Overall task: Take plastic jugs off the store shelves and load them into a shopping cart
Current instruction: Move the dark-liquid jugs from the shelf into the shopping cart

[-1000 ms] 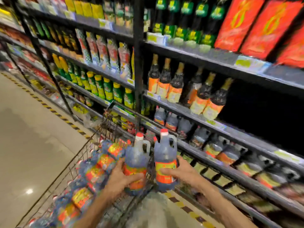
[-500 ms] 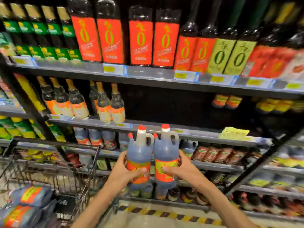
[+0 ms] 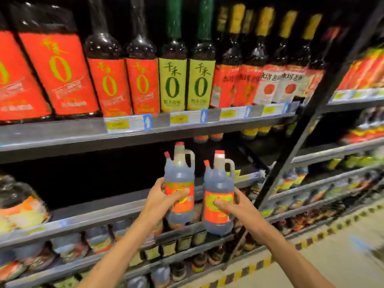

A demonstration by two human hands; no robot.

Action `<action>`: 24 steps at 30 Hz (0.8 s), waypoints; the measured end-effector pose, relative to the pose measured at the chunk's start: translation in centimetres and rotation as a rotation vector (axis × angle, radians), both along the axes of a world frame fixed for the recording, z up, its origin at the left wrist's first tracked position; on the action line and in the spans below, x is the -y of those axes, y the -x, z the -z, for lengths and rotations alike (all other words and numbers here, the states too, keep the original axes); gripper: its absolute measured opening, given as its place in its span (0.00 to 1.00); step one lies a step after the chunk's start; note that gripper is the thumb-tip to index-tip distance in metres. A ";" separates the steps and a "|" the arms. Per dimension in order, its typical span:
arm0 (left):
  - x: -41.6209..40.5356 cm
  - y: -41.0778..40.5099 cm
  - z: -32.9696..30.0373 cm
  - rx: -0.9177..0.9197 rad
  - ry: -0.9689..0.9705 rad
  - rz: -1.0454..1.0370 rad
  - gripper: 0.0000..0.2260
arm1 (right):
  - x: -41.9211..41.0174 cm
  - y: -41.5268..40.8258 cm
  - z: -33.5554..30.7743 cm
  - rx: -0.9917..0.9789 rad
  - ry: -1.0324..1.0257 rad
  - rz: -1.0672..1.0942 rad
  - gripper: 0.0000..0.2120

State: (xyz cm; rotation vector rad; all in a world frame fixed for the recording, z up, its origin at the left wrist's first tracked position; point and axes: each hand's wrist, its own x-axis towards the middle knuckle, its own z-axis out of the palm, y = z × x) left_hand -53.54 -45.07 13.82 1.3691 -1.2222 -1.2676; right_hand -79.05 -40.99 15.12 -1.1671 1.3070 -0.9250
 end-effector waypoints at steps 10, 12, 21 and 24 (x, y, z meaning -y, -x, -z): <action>13.8 8.1 -0.5 0.013 0.032 0.006 0.38 | 6.2 6.9 -0.3 0.041 0.026 0.126 0.28; 16.0 10.0 0.2 0.052 0.050 -0.045 0.44 | 7.7 8.0 -0.8 0.033 0.052 0.124 0.26; 18.0 14.5 1.0 0.346 0.056 -0.091 0.47 | 15.6 13.1 -0.7 0.053 0.137 0.064 0.28; 18.3 14.7 2.2 0.357 0.074 -0.118 0.46 | 18.3 13.6 0.1 -0.022 0.197 0.094 0.28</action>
